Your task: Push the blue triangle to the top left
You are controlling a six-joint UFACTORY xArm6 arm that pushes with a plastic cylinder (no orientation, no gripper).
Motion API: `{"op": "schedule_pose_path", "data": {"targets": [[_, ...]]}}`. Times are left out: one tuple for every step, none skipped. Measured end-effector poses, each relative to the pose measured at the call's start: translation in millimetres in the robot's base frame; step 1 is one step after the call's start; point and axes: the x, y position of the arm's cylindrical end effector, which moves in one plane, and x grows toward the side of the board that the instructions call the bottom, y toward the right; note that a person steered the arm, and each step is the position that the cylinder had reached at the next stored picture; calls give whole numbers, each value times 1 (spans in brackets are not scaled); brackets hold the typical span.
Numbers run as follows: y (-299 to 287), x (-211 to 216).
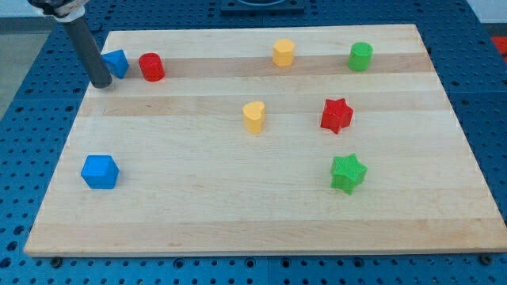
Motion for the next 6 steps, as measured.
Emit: {"op": "schedule_pose_path", "data": {"targets": [[14,-5],[22,-19],[23,-36],[23,-61],[23,-81],[23,-71]]}}
